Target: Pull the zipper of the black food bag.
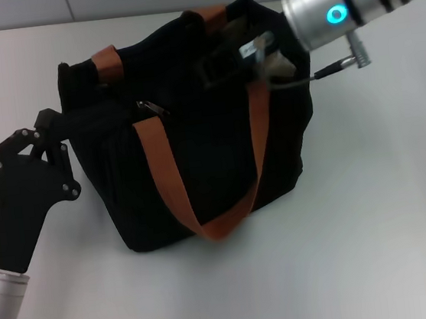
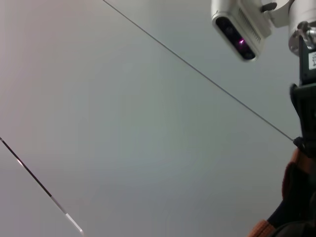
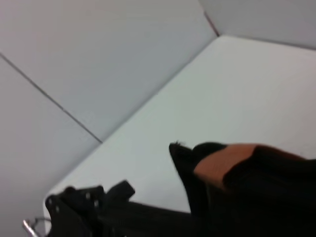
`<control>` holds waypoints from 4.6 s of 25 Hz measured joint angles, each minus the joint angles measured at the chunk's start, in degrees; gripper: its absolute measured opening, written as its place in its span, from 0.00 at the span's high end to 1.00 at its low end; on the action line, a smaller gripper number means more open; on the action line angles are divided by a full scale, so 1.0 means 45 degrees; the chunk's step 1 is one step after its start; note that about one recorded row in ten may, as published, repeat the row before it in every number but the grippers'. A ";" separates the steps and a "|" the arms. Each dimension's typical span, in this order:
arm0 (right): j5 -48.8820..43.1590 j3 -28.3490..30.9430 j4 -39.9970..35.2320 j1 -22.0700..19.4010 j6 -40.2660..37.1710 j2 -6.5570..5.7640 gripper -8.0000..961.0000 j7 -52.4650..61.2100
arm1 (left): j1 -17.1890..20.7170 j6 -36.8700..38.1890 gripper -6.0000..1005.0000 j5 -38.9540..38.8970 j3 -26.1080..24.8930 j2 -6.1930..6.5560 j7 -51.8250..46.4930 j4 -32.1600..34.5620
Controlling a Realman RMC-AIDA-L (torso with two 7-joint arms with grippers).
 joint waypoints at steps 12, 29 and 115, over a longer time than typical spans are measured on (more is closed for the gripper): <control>-0.0464 -0.1398 0.0282 0.0702 0.1209 0.0224 0.74 0.0340 | -0.0076 -0.0023 0.97 -0.0001 -0.0008 0.0000 0.0003 -0.0056; 0.0816 -0.1635 0.0303 0.0416 0.1753 0.0242 0.84 -0.1091 | -0.0147 -0.0057 0.97 -0.0003 -0.0077 0.0000 -0.0038 -0.0043; -0.4485 -0.1737 -0.4417 -0.0802 -0.0097 0.0025 1.00 0.3038 | 0.0302 -0.1098 0.97 -0.0098 -0.0099 -0.0001 0.3391 0.0021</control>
